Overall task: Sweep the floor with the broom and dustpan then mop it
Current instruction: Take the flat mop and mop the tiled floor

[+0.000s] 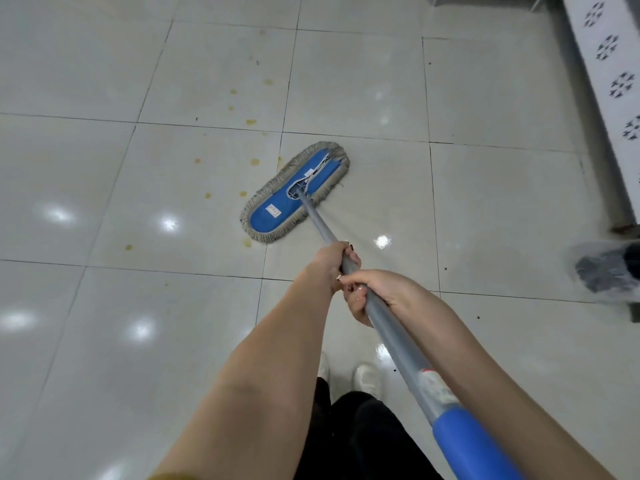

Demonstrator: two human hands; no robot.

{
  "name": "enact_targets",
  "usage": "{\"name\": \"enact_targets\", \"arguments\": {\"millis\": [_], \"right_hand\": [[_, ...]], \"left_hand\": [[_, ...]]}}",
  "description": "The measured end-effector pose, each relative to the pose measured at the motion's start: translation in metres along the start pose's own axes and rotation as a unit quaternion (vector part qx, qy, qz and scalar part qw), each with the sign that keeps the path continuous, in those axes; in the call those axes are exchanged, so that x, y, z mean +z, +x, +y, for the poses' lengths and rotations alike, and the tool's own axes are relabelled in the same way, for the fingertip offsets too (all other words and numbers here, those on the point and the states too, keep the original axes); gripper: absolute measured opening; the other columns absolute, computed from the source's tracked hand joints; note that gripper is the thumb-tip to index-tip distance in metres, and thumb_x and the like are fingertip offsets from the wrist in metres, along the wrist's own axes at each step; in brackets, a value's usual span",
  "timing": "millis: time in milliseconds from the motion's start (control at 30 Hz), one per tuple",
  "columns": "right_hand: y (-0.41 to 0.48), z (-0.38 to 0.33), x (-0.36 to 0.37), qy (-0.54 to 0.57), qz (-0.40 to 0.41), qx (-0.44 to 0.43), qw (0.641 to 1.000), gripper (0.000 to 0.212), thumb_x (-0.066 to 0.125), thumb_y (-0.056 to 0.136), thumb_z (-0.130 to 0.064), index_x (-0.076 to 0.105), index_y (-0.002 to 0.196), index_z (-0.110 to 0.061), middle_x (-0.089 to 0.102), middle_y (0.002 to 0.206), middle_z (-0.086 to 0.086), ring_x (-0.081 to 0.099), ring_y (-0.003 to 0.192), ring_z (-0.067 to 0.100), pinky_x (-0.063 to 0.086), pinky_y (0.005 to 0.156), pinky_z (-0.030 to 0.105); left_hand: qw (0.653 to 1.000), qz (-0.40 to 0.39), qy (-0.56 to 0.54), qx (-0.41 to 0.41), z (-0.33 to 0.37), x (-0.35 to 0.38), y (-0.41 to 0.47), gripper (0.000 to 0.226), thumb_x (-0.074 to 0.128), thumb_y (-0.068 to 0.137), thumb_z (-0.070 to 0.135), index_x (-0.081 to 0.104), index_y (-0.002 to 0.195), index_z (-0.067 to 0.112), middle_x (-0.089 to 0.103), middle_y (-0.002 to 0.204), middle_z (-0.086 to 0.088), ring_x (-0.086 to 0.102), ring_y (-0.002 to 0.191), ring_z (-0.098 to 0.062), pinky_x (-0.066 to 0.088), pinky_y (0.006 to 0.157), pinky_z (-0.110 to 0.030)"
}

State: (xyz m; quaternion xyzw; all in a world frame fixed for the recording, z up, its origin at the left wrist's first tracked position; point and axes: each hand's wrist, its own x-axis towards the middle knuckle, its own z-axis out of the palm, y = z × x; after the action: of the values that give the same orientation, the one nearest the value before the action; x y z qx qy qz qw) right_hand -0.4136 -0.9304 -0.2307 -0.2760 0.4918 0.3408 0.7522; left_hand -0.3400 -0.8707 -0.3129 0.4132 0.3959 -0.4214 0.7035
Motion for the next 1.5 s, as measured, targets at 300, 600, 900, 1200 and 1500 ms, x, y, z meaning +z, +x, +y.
{"name": "enact_targets", "arguments": {"millis": [300, 600, 900, 1200, 1500], "right_hand": [[-0.025, 0.095, -0.036, -0.037, 0.015, 0.016, 0.999, 0.029, 0.044, 0.089, -0.003, 0.041, 0.062, -0.010, 0.039, 0.040, 0.001, 0.037, 0.022, 0.006, 0.031, 0.026, 0.010], [-0.046, 0.208, -0.076, -0.046, -0.019, 0.030, 0.998, 0.036, 0.044, 0.089, 0.000, 0.045, 0.053, -0.006, 0.041, 0.036, 0.003, 0.038, 0.022, 0.007, 0.033, 0.026, 0.011], [-0.057, 0.301, -0.047, -0.035, -0.032, 0.021, 0.999, 0.023, 0.044, 0.089, 0.003, 0.047, 0.068, -0.007, 0.046, 0.039, 0.005, 0.041, 0.025, 0.007, 0.037, 0.029, 0.013], [-0.046, 0.409, 0.022, 0.012, -0.042, 0.010, 0.999, 0.024, 0.045, 0.089, 0.001, 0.049, 0.066, -0.004, 0.047, 0.042, 0.006, 0.043, 0.026, 0.007, 0.040, 0.029, 0.014], [-0.039, 0.499, 0.066, 0.030, -0.039, 0.003, 0.999, 0.020, 0.047, 0.091, 0.001, 0.050, 0.072, -0.005, 0.047, 0.041, 0.004, 0.043, 0.027, 0.006, 0.041, 0.031, 0.014]], "left_hand": [[0.990, 0.038, 0.132, 0.002, -0.080, -0.034, -0.058, 0.038, 0.033, 0.096, 0.003, 0.032, 0.060, 0.011, 0.031, 0.024, 0.001, 0.031, 0.016, -0.011, 0.029, 0.031, -0.015], [0.985, 0.075, 0.147, 0.052, -0.181, -0.097, -0.106, 0.034, 0.035, 0.096, 0.000, 0.035, 0.063, 0.009, 0.038, 0.047, -0.004, 0.035, 0.018, -0.011, 0.031, 0.029, -0.010], [0.944, 0.062, 0.317, 0.059, -0.210, -0.179, -0.150, 0.056, 0.039, 0.089, 0.001, 0.046, 0.034, 0.010, 0.043, 0.027, 0.001, 0.038, 0.051, -0.017, 0.035, 0.053, -0.025], [0.944, 0.049, 0.324, 0.024, -0.204, -0.289, -0.202, 0.037, 0.040, 0.096, 0.008, 0.038, 0.060, 0.010, 0.041, 0.026, 0.004, 0.042, 0.026, -0.011, 0.034, 0.033, -0.016], [0.970, 0.033, 0.239, 0.028, -0.219, -0.377, -0.249, 0.035, 0.036, 0.097, 0.001, 0.037, 0.063, 0.009, 0.036, 0.026, 0.000, 0.038, 0.024, -0.012, 0.034, 0.030, -0.013]]}}
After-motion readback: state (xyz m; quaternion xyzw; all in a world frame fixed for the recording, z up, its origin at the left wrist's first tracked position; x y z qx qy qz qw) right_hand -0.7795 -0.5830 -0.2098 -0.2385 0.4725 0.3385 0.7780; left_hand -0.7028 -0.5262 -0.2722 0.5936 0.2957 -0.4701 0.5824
